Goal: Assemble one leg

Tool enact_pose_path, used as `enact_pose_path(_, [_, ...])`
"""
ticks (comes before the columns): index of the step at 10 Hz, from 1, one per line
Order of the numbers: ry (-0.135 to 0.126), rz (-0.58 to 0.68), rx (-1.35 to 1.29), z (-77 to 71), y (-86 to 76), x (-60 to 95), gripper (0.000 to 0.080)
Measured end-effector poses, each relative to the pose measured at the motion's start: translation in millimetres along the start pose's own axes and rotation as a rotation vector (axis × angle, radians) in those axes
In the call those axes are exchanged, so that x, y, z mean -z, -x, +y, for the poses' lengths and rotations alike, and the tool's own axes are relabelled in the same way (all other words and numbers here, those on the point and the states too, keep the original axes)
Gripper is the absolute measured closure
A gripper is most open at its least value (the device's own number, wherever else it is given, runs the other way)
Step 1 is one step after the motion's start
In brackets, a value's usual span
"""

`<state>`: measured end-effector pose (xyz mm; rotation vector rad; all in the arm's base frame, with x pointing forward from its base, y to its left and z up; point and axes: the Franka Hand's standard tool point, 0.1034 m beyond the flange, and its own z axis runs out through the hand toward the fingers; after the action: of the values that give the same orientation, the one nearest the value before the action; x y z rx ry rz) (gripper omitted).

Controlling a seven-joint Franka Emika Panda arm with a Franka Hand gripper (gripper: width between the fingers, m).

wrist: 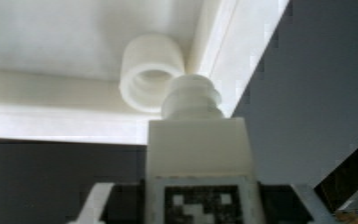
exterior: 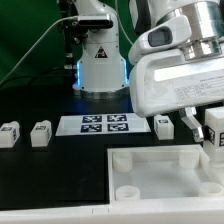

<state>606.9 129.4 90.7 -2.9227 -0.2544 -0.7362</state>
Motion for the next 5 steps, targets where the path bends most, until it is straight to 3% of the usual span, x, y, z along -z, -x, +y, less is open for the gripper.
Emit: enact_pose_path(5, [0.010,0.006,-0.009,8.7,-5.3,-3.7,0.0511])
